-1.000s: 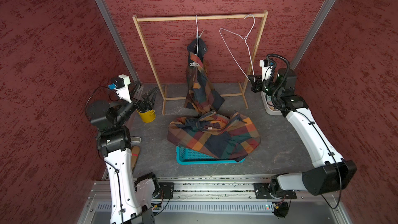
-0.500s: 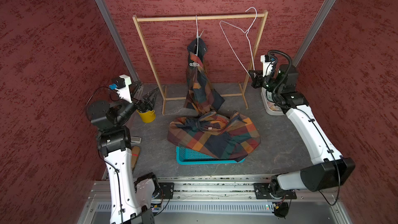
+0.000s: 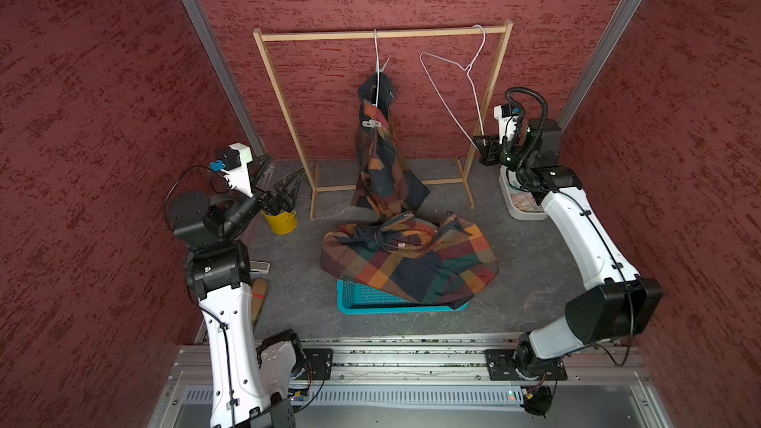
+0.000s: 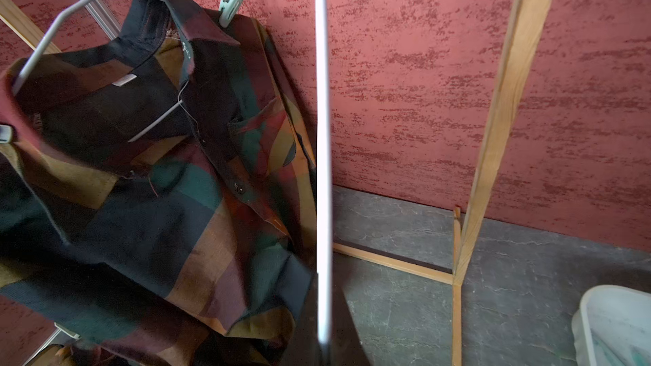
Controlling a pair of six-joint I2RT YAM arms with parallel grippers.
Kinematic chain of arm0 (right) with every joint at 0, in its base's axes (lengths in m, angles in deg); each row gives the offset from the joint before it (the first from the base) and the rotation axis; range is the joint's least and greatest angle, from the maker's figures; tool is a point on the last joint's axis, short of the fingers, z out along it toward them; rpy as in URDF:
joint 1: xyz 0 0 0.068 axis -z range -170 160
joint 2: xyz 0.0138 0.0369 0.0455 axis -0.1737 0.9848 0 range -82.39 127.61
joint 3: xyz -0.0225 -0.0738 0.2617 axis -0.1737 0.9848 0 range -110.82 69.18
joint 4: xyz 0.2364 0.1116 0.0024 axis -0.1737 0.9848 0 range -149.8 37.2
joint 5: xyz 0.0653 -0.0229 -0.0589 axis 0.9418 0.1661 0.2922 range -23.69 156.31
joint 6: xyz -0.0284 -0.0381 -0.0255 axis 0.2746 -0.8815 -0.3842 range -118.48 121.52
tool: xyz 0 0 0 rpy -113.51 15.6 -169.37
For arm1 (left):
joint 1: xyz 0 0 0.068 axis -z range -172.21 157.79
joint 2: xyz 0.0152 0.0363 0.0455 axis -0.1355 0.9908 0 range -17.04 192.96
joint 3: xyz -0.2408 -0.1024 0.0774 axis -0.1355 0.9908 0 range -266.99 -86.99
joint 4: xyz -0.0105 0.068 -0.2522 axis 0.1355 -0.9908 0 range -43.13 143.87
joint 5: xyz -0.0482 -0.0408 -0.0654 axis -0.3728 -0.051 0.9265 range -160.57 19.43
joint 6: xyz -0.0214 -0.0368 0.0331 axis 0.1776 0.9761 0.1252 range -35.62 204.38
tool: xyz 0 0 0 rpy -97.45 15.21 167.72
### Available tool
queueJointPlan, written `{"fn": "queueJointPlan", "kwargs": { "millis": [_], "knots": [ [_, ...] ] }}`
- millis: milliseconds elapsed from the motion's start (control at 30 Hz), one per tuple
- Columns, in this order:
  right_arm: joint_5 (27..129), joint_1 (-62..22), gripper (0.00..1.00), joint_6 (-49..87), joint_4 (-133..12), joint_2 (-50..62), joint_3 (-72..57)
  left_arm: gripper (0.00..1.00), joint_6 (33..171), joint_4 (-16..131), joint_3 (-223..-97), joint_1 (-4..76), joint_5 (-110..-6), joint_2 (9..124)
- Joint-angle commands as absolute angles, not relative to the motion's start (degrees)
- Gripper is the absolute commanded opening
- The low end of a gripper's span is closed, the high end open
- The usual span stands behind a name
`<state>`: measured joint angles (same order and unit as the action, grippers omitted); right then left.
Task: Remove the clothespins securing long-sleeve shirts to the hanger
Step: Place the hanger on the clothesline.
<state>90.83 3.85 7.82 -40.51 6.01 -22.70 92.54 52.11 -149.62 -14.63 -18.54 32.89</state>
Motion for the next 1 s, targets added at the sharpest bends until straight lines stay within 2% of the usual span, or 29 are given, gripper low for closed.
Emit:
{"fn": "queueJointPlan", "kwargs": {
  "millis": [0, 167, 300, 367, 600, 633, 667, 700, 833, 967],
  "knots": [
    [93.19, 4.2, 0.0, 8.82, -40.68, 5.25, -23.78, 0.99, 92.12, 51.7, -148.91, -14.27, -17.88, 32.84],
    [93.36, 4.2, 0.02, 9.55, -43.27, 2.45, -20.41, 0.99, 92.06, 51.45, -148.64, -14.19, -17.93, 33.0],
    [93.1, 4.2, 0.29, 9.6, -45.68, -0.57, -17.18, 0.99, 91.88, 50.77, -148.61, -14.01, -18.9, 33.31],
    [93.21, 4.2, 0.39, 9.84, -47.11, -1.94, -15.64, 0.99, 91.9, 50.36, -148.6, -13.76, -19.72, 33.31],
    [91.98, 4.2, 0.58, 9.84, -47.64, -7.65, -10.3, 0.99, 92.91, 45.58, -148.0, -13.4, -24.99, 32.95],
    [91.83, 4.2, 0.77, 9.85, -47.39, -8.84, -8.95, 0.99, 93.3, 44.22, -147.91, -13.41, -26.03, 32.92],
    [91.55, 4.21, 0.86, 9.86, -46.69, -10.2, -7.27, 1.0, 93.51, 41.91, -147.97, -13.33, -27.25, 32.99],
    [91.12, 4.18, 0.9, 9.6, -46.0, -11.72, -5.65, 1.0, 93.68, 39.6, -147.98, -13.09, -28.54, 33.0],
    [89.9, 4.11, 0.88, 9.4, -44.68, -18.96, 2.18, 1.0, 94.0, 31.96, -146.65, -11.16, -33.05, 32.79],
    [89.03, 3.85, 0.85, 9.21, -40.9, -25.56, 7.5, 0.98, 94.09, 26.79, -144.23, -4.89, -38.74, 32.74]
  ]
}}
